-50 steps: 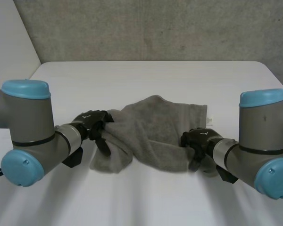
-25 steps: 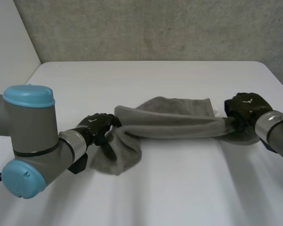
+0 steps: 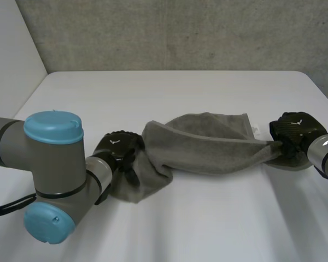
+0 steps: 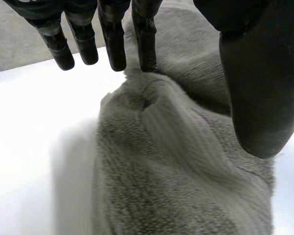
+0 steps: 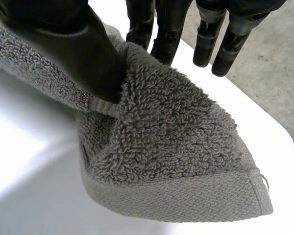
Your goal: Fold the towel.
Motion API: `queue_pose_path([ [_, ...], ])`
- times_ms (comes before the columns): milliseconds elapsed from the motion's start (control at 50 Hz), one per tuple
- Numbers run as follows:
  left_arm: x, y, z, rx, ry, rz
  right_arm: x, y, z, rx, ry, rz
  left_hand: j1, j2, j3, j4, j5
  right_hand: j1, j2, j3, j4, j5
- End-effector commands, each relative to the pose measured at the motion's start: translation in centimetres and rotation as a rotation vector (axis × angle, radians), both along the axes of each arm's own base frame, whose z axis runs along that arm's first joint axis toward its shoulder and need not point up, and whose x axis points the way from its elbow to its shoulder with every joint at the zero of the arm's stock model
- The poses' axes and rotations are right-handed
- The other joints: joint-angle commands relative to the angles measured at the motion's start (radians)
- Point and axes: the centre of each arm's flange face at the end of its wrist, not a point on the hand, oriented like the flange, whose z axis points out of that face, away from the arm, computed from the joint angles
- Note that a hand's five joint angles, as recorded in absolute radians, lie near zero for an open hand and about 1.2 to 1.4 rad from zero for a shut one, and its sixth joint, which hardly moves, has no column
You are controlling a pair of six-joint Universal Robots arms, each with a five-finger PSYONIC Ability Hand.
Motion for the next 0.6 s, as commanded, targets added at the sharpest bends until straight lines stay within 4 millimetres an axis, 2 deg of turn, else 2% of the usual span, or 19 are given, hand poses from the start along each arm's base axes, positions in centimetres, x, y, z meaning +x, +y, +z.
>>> queue_pose_path([
  [20, 1.0, -1.3, 0.4, -0.017, 0.003, 0.037, -0.5, -0.1, -0.2, 0.009, 0.008, 0.035, -0.224, -0.145, -0.042, -0.056, -0.007, 0.116, 0.143, -0.050, -0.078, 0.085],
  [40, 1.2, -1.5, 0.7, -0.025, 0.007, 0.045, -0.7, -0.2, -0.1, 0.003, 0.016, 0.032, -0.224, -0.145, -0.042, -0.056, -0.007, 0.062, 0.089, -0.050, -0.078, 0.030],
  [60, 1.3, -1.6, 1.3, -0.040, 0.015, 0.049, -0.8, -0.2, 0.1, -0.001, 0.022, 0.029, -0.224, -0.145, -0.042, -0.056, -0.007, -0.258, -0.231, -0.050, -0.078, -0.290],
  [80, 1.3, -1.6, 1.3, -0.040, 0.015, 0.049, -0.8, -0.2, 0.1, -0.001, 0.022, 0.029, -0.224, -0.145, -0.042, -0.056, -0.007, -0.261, -0.234, -0.050, -0.078, -0.293],
  [100, 1.6, -1.7, 2.0, -0.054, 0.024, 0.056, -0.9, -0.1, 0.4, -0.004, 0.022, 0.026, -0.224, -0.145, -0.042, -0.056, -0.007, -0.665, -0.638, -0.050, -0.078, -0.697],
  [120, 1.6, -1.7, 2.0, -0.055, 0.024, 0.056, -1.0, 0.0, 1.0, -0.009, 0.015, 0.025, -0.224, -0.145, -0.042, -0.056, -0.007, -0.934, -0.907, -0.050, -0.078, -0.966],
  [160, 1.9, -2.1, 3.4, -0.088, 0.046, 0.064, -0.9, 0.3, 1.3, -0.006, 0.007, 0.027, -0.224, -0.145, -0.042, -0.056, -0.007, -0.966, -0.939, -0.050, -0.078, -0.997],
  [200, 1.9, -2.2, 3.9, -0.101, 0.054, 0.063, -0.7, 0.7, 1.6, 0.000, 0.001, 0.034, -0.224, -0.145, -0.042, -0.056, -0.007, -0.983, -0.956, -0.050, -0.078, -1.015],
  [240, 1.4, -2.4, 4.9, -0.136, 0.076, 0.046, -0.4, 1.0, 1.9, 0.009, -0.017, 0.035, -0.224, -0.145, -0.042, -0.056, -0.007, -0.998, -0.971, -0.050, -0.078, -1.030],
  [340, 0.2, -3.3, 6.2, -0.175, 0.117, -0.010, -0.5, 1.0, 2.7, 0.008, -0.075, -0.005, -0.204, -0.125, -0.042, -0.056, 0.013, -1.010, -0.983, -0.050, -0.078, -1.042],
  [380, -0.3, -3.8, 6.2, -0.178, 0.127, -0.037, -0.4, 1.1, 2.8, 0.015, -0.103, -0.015, -0.192, -0.113, -0.042, -0.056, 0.025, -1.007, -0.980, -0.050, -0.078, -1.039],
  [460, -1.6, -5.3, 4.6, -0.157, 0.122, -0.111, 0.5, 1.6, 2.7, 0.043, -0.171, -0.017, -0.183, -0.104, -0.042, -0.056, 0.034, -0.995, -0.968, -0.050, -0.078, -1.027],
  [520, -2.0, -5.7, 4.2, -0.165, 0.105, -0.127, 0.8, 1.7, 2.4, 0.055, -0.177, -0.015, -0.183, -0.104, -0.042, -0.056, 0.034, -0.995, -0.968, -0.050, -0.078, -1.027],
  [600, -2.6, -7.0, 2.8, -0.180, 0.062, -0.148, 1.5, 1.7, 0.2, 0.123, -0.159, -0.030, -0.183, -0.104, -0.042, -0.056, 0.034, -0.992, -0.965, -0.050, -0.078, -1.024],
])
